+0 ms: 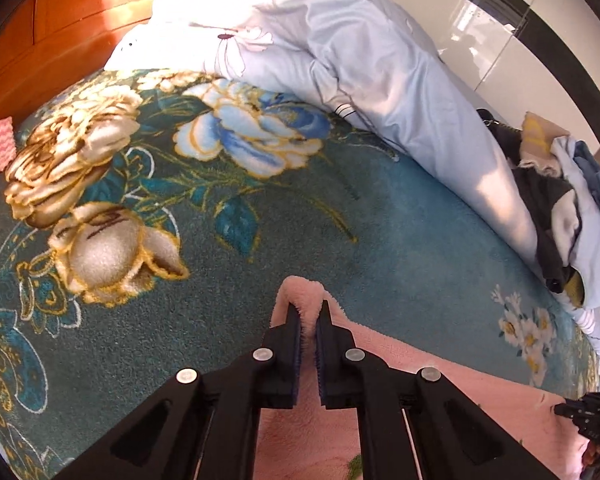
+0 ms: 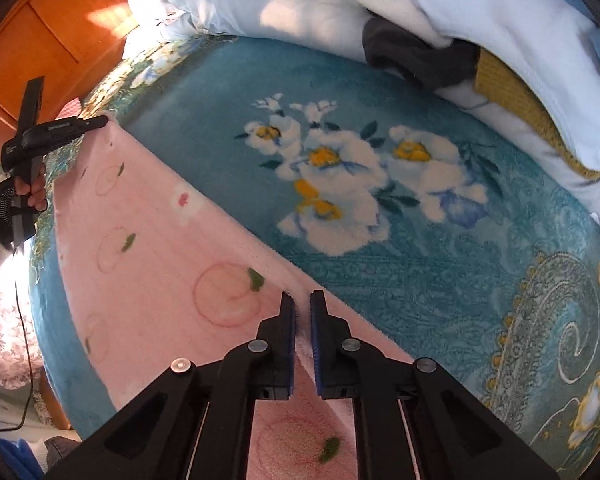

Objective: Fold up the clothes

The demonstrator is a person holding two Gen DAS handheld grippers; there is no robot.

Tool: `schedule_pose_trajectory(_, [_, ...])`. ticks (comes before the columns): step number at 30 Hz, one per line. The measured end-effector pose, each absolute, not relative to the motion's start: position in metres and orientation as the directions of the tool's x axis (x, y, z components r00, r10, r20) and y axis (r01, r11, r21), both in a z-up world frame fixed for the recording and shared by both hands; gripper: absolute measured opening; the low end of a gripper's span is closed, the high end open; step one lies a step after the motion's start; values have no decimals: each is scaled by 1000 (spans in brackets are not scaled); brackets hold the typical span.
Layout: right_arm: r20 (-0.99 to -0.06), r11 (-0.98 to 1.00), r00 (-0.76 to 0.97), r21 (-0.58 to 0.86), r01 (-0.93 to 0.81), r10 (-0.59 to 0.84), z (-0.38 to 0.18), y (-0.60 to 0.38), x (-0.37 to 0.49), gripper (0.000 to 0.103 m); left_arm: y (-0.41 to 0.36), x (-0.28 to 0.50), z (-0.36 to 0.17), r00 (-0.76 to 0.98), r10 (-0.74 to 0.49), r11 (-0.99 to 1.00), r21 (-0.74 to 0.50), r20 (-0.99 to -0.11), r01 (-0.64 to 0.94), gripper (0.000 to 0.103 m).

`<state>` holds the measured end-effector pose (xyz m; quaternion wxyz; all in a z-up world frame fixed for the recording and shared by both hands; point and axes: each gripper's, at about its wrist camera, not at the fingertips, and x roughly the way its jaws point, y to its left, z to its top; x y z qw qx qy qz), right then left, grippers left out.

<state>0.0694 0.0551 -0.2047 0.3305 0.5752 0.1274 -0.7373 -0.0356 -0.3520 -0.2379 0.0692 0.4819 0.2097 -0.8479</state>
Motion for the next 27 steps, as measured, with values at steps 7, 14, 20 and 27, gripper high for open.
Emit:
schedule_pose_trajectory(7, [-923, -772, -184, 161, 615, -338, -194, 58, 73, 21, -360, -19, -235, -508, 147, -857, -366, -849, 364, 26])
schedule_pose_trajectory(14, [-816, -798, -329, 244, 550, -476, -127, 116, 116, 47, -397, 73, -207, -626, 190, -681, -560, -757, 471, 64])
schedule_pose_trajectory(20, [-787, -872, -393, 361, 331, -476, -142, 214, 175, 47, -403, 139, -253, -647, 261, -493, -675, -717, 549, 65])
schedule_pose_trajectory(27, [-753, -860, -464, 509, 37, -466, -167, 316, 224, 47, -387, 127, -258, -706, 295, -439, -748, -644, 499, 73])
